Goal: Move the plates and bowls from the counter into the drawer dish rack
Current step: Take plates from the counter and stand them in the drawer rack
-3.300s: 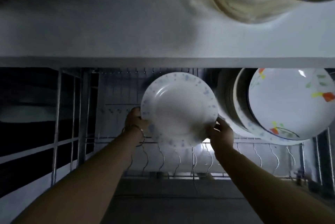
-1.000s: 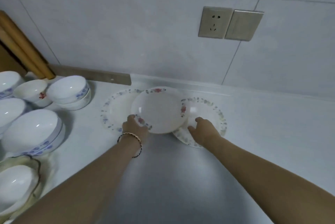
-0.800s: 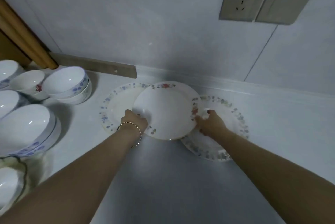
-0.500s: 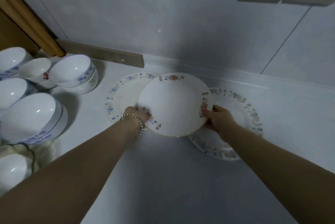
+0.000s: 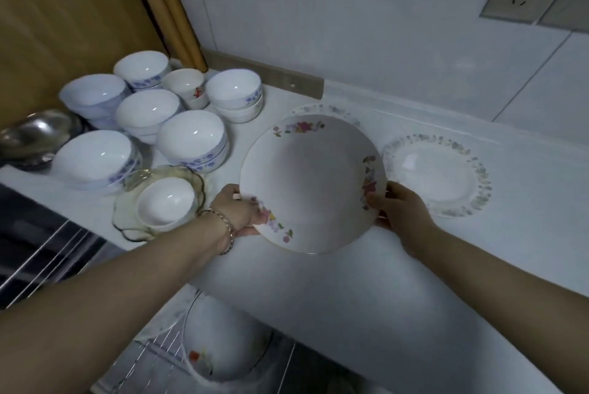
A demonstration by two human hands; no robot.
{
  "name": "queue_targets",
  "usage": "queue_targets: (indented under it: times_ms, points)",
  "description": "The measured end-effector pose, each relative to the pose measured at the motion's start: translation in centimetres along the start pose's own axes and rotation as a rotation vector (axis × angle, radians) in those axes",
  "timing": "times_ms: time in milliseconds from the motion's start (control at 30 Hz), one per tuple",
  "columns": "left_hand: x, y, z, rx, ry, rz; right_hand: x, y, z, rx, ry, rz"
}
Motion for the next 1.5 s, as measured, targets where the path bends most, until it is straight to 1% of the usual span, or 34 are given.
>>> queue_targets:
  times_ms: [167,233,333,433,500,600,667,767,833,900,967,1033,1167,1233,1333,1500]
  points:
    - [6.4,-6.9,-10.2,0.033,-0.004,0.009,-5.5,-9.2,7.9,0.002,-0.076,0.006]
    - [9.2,-8.9,-14.7,0.037,0.07,0.024,-8.0,-12.7,11.2,-0.01,-0.083,0.005]
    - [13.4,-11.0,-20.6,0.072,0.15,0.019,-11.3,-17.2,16.3,0.022,-0.103,0.02]
    - [17.1,-12.1,-25.3,0.09,0.192,-0.064,-14.4,-20.0,20.0,0.02,-0.15,0.07]
    - [19.5,-12.2,-27.9,0.087,0.202,-0.156,-16.9,-21.2,22.2,0.041,-0.158,0.127]
    - [22.3,-11.4,-30.5,0.095,0.353,-0.21,-20.8,-21.9,24.8,0.047,-0.131,0.215]
    - [23.8,-9.9,-31.9,0.059,0.381,-0.22,-23.3,-21.7,26.1,0.012,-0.105,0.269]
    - [25.8,-7.3,-33.0,0.064,0.324,-0.312,-27.2,-20.8,27.8,-0.039,-0.049,0.356]
    - [26.6,-4.8,-33.6,0.056,0.339,-0.338,-29.4,-19.6,29.0,-0.071,-0.01,0.403]
    - [27.1,-2.9,-34.0,0.053,0.412,-0.337,-30.9,-17.9,29.9,-0.105,-0.042,0.417]
    - [27.9,-0.6,-34.7,0.053,0.418,-0.379,-32.0,-15.9,30.8,-0.125,-0.081,0.443]
    - [28.8,2.2,-35.5,0.041,0.444,-0.407,-33.2,-14.4,32.0,-0.131,-0.057,0.495]
    - [28.8,7.1,-36.1,0.019,0.484,-0.386,-35.5,-11.0,34.2,-0.16,-0.022,0.506]
    - [28.6,9.7,-36.1,0.028,0.61,-0.324,-36.8,-9.4,35.0,-0.199,-0.025,0.502]
    - [28.7,14.0,-35.2,0.12,0.766,-0.266,-38.9,-6.9,35.7,-0.319,-0.042,0.495]
    - [30.6,20.9,-33.8,0.196,0.858,-0.185,-43.5,-3.6,36.2,-0.55,-0.136,0.467]
Point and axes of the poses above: each hand's wrist, its own y-axis towards the middle knuckle, its own z-axis out of the palm, x = y × z, the point moved 7 cm from there along y, towards the middle knuckle, and after that the axes turned 10 degrees about y, right-handed, at the moved point
